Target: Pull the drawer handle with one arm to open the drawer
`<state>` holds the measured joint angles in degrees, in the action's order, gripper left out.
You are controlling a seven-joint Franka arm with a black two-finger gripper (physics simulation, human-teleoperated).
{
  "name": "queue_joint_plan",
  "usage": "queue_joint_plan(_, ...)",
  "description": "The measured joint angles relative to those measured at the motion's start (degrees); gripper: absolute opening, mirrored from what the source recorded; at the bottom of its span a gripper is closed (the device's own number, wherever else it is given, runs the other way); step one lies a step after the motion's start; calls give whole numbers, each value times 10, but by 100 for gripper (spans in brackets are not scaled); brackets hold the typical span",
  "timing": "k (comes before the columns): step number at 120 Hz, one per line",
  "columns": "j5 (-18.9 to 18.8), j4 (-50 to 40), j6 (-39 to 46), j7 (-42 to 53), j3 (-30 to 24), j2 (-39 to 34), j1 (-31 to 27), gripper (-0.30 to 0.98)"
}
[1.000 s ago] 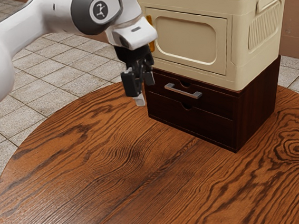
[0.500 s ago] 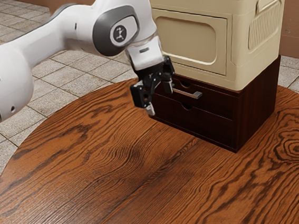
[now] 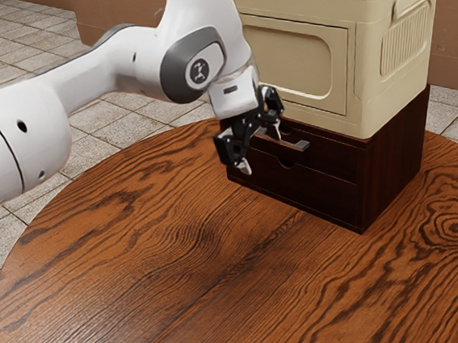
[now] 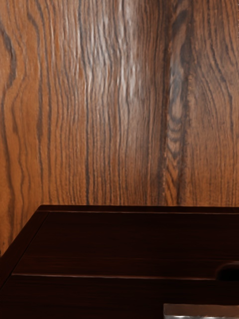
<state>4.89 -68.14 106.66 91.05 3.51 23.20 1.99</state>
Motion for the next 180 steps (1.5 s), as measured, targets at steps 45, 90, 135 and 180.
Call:
queue_joint_plan(45,3,0,52,6,32,21,19,68)
queue_joint_plan(90,3,-1,89,-6,34,34,22,68)
queue_joint_plan(135,0,-18,122,-18,53,37,32,64)
queue_joint_plan(180,-1,-31,144,-24,57,36,32,49)
